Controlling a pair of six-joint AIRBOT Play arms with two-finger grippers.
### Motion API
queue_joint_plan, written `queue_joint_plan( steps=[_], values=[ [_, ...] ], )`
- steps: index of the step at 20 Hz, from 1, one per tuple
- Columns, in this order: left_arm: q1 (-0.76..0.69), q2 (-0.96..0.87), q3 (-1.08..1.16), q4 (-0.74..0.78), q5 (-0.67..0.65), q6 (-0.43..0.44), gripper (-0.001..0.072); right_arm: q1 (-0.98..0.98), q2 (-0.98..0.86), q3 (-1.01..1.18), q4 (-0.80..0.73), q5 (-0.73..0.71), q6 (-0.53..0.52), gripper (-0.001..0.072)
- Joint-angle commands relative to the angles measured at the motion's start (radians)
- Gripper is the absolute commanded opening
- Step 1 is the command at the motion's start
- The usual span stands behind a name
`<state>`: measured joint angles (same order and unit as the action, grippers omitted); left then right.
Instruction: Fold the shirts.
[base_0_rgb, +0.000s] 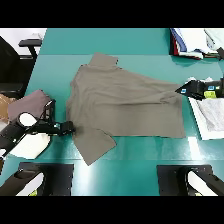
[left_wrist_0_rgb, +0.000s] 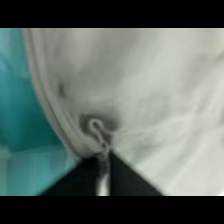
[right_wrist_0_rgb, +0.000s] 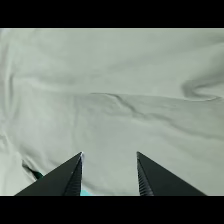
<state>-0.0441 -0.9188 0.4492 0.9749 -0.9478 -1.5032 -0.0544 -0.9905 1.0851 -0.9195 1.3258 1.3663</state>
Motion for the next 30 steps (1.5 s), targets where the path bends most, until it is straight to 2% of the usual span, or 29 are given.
queue_joint_plan(
  steps=[1, 6, 10, 14, 19, 20, 24, 25, 30],
  values=[
    [-0.023, 0.004, 0.053, -0.013, -0.016, -0.015, 0.0022, -0.071, 0.005, -0.011, -0.021, 0.081, -0.014, 0.0373],
    [-0.023, 0.004, 0.217, -0.006, -0.081, 0.019, 0.0022, -0.389, 0.095, -0.274, -0.256, 0.126, -0.013, 0.0390],
    [-0.023, 0.004, 0.277, -0.006, -0.082, 0.020, 0.0022, -0.600, 0.064, -0.480, -0.241, 0.108, -0.014, 0.0390],
    [-0.023, 0.003, 0.276, -0.005, -0.095, 0.038, 0.0022, -0.593, -0.045, -0.566, -0.170, 0.040, -0.014, 0.0386],
    [-0.023, 0.003, 0.276, -0.004, -0.108, 0.038, 0.0022, -0.407, -0.157, -0.544, -0.093, -0.077, -0.009, 0.0375],
    [-0.023, 0.003, 0.276, -0.002, -0.109, 0.039, 0.0022, -0.368, -0.174, -0.525, -0.093, -0.097, 0.004, 0.0347],
    [-0.023, 0.004, 0.283, 0.005, -0.135, 0.037, 0.0021, -0.244, -0.193, -0.433, -0.100, -0.122, 0.003, 0.0036],
    [-0.023, 0.006, 0.298, 0.013, -0.153, 0.037, 0.0021, -0.223, -0.177, -0.407, -0.103, -0.121, 0.002, 0.0015],
    [-0.023, 0.108, 0.535, 0.067, -0.214, 0.007, 0.0021, -0.200, 0.029, -0.161, -0.101, -0.068, 0.002, 0.0015]
  ],
)
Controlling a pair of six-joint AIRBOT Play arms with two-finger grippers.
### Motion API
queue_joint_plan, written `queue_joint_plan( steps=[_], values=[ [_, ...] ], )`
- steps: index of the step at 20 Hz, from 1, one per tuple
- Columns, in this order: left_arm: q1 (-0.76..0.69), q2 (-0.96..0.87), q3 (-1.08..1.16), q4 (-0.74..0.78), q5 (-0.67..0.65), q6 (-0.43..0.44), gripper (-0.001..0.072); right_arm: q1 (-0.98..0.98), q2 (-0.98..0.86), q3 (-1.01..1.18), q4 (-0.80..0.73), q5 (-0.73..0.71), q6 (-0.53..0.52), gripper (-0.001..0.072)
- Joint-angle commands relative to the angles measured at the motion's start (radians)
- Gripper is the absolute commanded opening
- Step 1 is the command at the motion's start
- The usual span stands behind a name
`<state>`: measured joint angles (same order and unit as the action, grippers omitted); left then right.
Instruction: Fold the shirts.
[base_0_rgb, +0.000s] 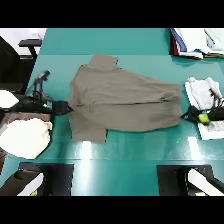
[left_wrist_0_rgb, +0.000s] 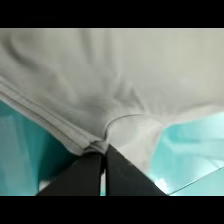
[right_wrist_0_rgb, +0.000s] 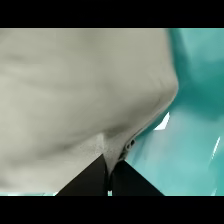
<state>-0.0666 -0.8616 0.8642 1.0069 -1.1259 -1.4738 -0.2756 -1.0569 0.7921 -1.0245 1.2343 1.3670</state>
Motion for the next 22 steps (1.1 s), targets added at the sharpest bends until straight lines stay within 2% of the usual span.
queue_joint_plan(
  steps=[1, 4, 7, 12, 15, 17, 19, 22],
  values=[
    [0.000, 0.082, 0.204, 0.041, -0.054, -0.023, 0.0021, 0.021, 0.143, 0.212, 0.003, 0.031, 0.001, 0.0015],
    [0.000, 0.153, 0.483, 0.050, -0.068, -0.023, 0.0021, 0.021, 0.254, 0.459, 0.003, 0.034, 0.001, 0.0015],
    [0.000, 0.169, 0.806, 0.068, -0.069, -0.062, 0.0021, 0.021, 0.313, 0.709, 0.000, 0.039, 0.001, 0.0015],
    [0.000, 0.166, 1.160, 0.068, -0.036, -0.098, 0.0020, 0.021, 0.280, 1.062, 0.000, 0.175, 0.017, 0.0014],
    [0.000, 0.166, 1.221, 0.104, -0.030, -0.103, 0.0020, 0.021, 0.203, 1.261, 0.001, 0.298, 0.059, 0.0014],
    [0.000, 0.148, 1.202, 0.190, -0.085, -0.125, 0.0020, 0.021, 0.152, 1.345, 0.001, 0.360, 0.092, 0.0013],
    [0.000, 0.111, 1.145, 0.270, -0.146, -0.129, 0.0021, 0.021, 0.114, 1.342, 0.002, 0.373, 0.099, 0.0013],
    [0.000, 0.015, 1.004, 0.323, -0.195, -0.132, 0.0022, 0.021, 0.058, 1.175, 0.001, 0.372, 0.099, 0.0013]
  ],
)
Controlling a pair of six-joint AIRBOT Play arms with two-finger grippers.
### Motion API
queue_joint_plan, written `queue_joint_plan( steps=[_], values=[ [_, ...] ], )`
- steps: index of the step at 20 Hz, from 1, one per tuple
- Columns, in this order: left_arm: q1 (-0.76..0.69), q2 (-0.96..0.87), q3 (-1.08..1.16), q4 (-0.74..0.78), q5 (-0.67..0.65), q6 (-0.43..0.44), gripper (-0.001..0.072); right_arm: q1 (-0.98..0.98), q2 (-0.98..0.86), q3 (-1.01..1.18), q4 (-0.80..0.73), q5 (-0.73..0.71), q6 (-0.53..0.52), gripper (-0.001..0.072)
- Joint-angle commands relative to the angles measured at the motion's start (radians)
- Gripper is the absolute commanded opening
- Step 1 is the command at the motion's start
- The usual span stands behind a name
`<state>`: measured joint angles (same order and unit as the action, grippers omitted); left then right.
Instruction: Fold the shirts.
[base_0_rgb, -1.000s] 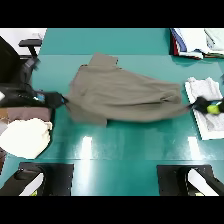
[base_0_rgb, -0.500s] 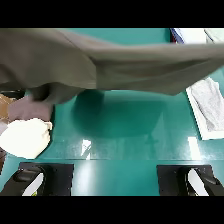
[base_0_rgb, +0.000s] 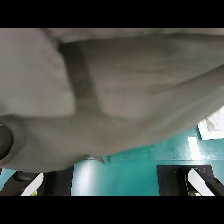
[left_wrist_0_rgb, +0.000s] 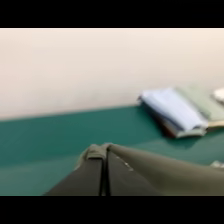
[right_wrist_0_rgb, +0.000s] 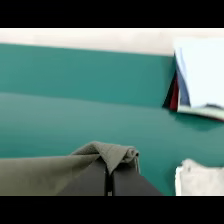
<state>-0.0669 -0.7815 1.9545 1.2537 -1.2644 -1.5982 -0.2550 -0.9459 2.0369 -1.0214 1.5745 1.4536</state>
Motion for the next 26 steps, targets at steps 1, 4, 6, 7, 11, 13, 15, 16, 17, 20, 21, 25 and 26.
queue_joint_plan(
  steps=[1, 4, 6, 7, 11, 13, 15, 16, 17, 20, 21, 25, 26],
  values=[
    [0.000, -0.108, -0.154, 0.075, -0.051, -0.008, 0.0022, 0.000, -0.083, -0.134, -0.002, 0.035, 0.012, 0.0013],
    [0.000, -0.254, -0.356, 0.074, 0.006, -0.010, 0.0022, 0.036, -0.211, -0.322, -0.063, 0.025, 0.012, 0.0013],
    [0.000, -0.361, -0.472, 0.071, 0.095, -0.008, 0.0022, 0.092, -0.317, -0.417, -0.164, 0.007, 0.012, 0.0013],
    [0.000, -0.419, -0.515, 0.071, 0.153, -0.006, 0.0022, 0.118, -0.371, -0.453, -0.182, -0.011, 0.011, 0.0014],
    [0.000, -0.627, -0.529, 0.069, 0.316, 0.037, 0.0021, 0.162, -0.590, -0.464, -0.169, -0.195, 0.011, 0.0013],
    [0.002, -0.692, -0.496, 0.070, 0.375, 0.055, 0.0021, 0.162, -0.680, -0.383, -0.120, -0.223, 0.011, 0.0014],
    [0.002, -0.724, -0.468, 0.070, 0.397, 0.070, 0.0021, 0.162, -0.739, -0.298, -0.079, -0.230, 0.010, 0.0014],
    [0.002, -0.726, -0.462, 0.071, 0.388, 0.074, 0.0021, 0.162, -0.752, -0.268, -0.070, -0.229, 0.006, 0.0014],
    [0.002, -0.723, -0.460, 0.071, 0.368, 0.081, 0.0021, 0.163, -0.755, -0.245, -0.073, -0.221, -0.001, 0.0014],
    [0.002, -0.719, -0.475, 0.071, 0.232, 0.092, 0.0022, 0.163, -0.712, -0.289, -0.119, -0.218, -0.019, 0.0014],
    [0.002, -0.720, -0.497, 0.066, 0.211, 0.101, 0.0022, 0.163, -0.687, -0.336, -0.143, -0.224, -0.019, 0.0014],
    [0.002, -0.721, -0.621, 0.040, 0.240, 0.113, 0.0022, 0.163, -0.625, -0.542, -0.154, -0.293, -0.023, 0.0015],
    [0.002, -0.721, -0.643, 0.040, 0.244, 0.109, 0.0023, 0.163, -0.616, -0.582, -0.148, -0.308, -0.022, 0.0015]
  ],
)
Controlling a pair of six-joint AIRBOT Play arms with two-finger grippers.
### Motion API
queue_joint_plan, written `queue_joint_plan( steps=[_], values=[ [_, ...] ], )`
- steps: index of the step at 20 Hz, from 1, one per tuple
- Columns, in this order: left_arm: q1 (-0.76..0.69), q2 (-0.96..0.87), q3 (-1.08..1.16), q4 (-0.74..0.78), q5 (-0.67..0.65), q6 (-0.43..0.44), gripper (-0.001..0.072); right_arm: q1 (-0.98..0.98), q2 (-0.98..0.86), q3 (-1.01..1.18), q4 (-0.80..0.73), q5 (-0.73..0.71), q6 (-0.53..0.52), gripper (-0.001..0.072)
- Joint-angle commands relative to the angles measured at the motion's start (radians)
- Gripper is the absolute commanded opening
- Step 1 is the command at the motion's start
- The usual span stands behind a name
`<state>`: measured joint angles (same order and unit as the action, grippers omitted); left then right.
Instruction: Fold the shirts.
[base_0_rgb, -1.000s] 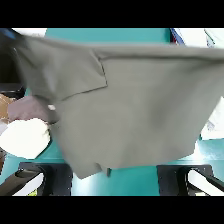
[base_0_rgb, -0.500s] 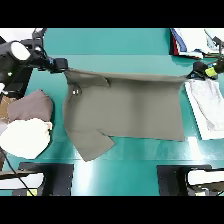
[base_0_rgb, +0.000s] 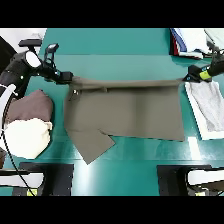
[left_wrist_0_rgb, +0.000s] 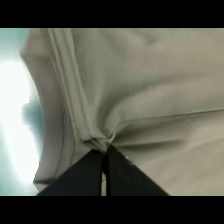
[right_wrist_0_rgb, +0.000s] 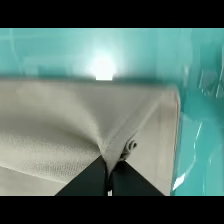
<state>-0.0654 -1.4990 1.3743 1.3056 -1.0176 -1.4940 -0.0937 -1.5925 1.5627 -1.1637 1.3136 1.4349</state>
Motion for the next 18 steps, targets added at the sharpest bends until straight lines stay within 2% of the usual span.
queue_joint_plan(
  steps=[1, 2, 3, 4, 5, 9, 11, 15, 18],
  values=[
    [0.000, -0.003, -0.077, -0.012, -0.003, 0.002, 0.0033, 0.001, 0.040, -0.143, -0.005, -0.059, -0.003, 0.0018],
    [0.000, -0.003, -0.080, -0.012, -0.006, 0.002, 0.0283, 0.001, 0.047, -0.166, -0.006, -0.064, -0.003, 0.0090],
    [0.000, -0.002, -0.080, -0.012, -0.012, 0.001, 0.0581, 0.001, 0.056, -0.183, -0.005, -0.072, -0.003, 0.0360],
    [0.001, 0.001, -0.079, -0.012, -0.026, 0.000, 0.0554, 0.001, 0.069, -0.194, -0.006, -0.073, -0.003, 0.0456],
    [0.001, 0.013, -0.077, -0.010, -0.062, 0.002, 0.0485, -0.002, 0.088, -0.202, -0.006, -0.071, -0.003, 0.0456],
    [0.001, 0.167, -0.133, 0.029, -0.174, -0.001, 0.0490, -0.042, 0.237, -0.281, -0.006, 0.011, -0.035, 0.0450],
    [0.001, 0.285, -0.263, 0.027, -0.179, -0.040, 0.0490, -0.060, 0.338, -0.362, -0.006, 0.055, -0.055, 0.0449],
    [0.000, 0.528, -0.622, 0.013, -0.191, -0.131, 0.0490, -0.055, 0.499, -0.498, -0.005, 0.044, -0.056, 0.0449],
    [0.000, 0.650, -0.822, -0.064, -0.172, -0.156, 0.0490, -0.031, 0.559, -0.528, -0.005, 0.033, -0.056, 0.0449]
  ],
)
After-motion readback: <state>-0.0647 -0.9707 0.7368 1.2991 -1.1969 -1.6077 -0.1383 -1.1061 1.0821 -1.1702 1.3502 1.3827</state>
